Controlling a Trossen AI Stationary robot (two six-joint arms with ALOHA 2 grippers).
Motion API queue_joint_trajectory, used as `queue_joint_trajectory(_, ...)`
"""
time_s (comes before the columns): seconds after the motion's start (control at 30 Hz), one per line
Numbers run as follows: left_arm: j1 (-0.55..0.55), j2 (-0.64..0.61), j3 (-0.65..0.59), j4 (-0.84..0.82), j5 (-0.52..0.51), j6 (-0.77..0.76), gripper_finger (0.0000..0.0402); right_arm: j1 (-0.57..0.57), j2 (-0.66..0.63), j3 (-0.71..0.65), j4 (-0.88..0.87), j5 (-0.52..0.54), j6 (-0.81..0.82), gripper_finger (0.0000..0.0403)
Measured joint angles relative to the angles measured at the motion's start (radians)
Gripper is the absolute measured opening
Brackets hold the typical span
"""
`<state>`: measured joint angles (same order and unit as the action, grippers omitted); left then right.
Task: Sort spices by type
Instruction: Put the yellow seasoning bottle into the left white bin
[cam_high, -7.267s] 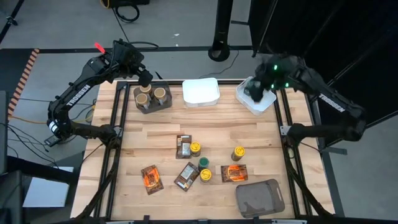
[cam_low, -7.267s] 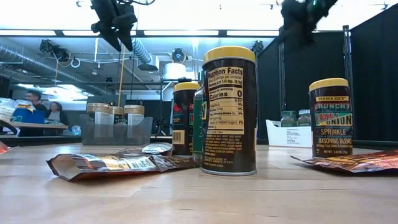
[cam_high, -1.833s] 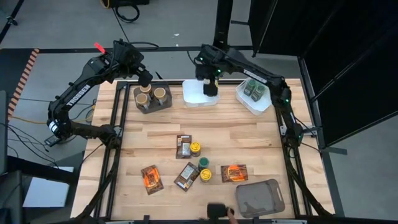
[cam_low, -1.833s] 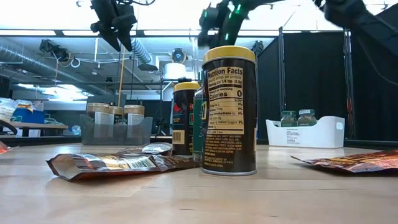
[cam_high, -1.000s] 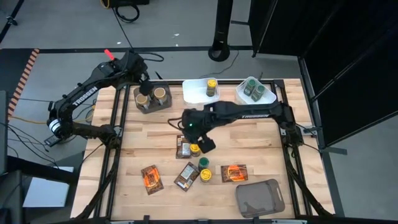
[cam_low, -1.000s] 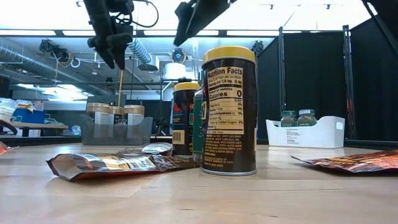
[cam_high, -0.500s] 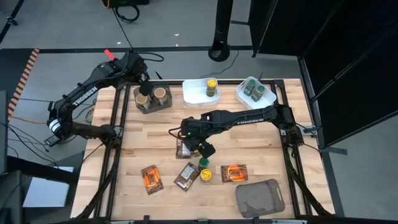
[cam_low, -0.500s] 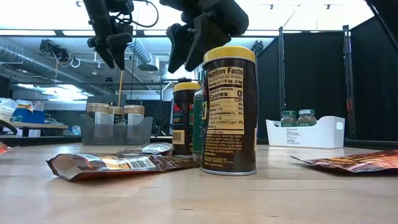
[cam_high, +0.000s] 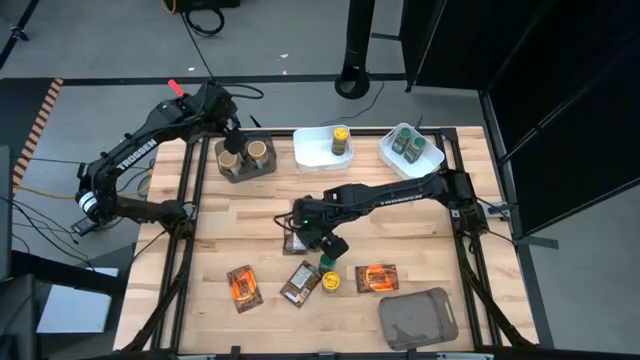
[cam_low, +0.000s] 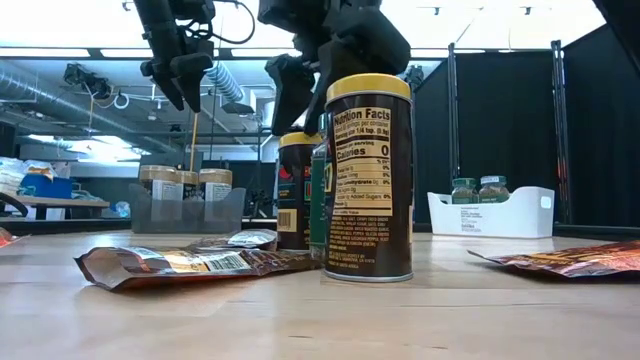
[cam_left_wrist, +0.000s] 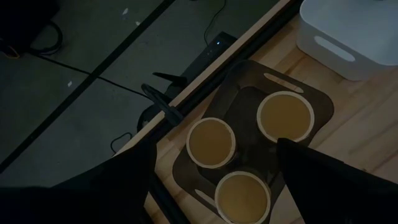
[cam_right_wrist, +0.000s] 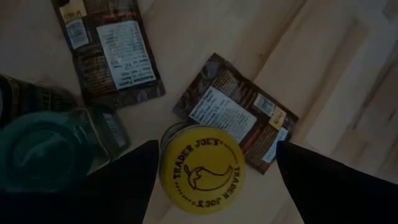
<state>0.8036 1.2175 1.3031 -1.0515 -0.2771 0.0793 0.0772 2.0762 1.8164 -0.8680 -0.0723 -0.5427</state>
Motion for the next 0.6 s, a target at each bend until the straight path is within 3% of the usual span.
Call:
queue_joint_trajectory(0.33, 0.0, 0.0, 0.0, 0.0, 0.0, -0.004, 0.0337, 0.0, 0.0, -0.049, 0.038, -0.001, -0.055, 0.0314)
queue_joint_trajectory(0.6, 0.0, 0.0, 0.0, 0.0, 0.0, -0.003, 0.0337, 0.0, 0.0, -0.049, 0.06, -0.002, -0.06, 0.0248)
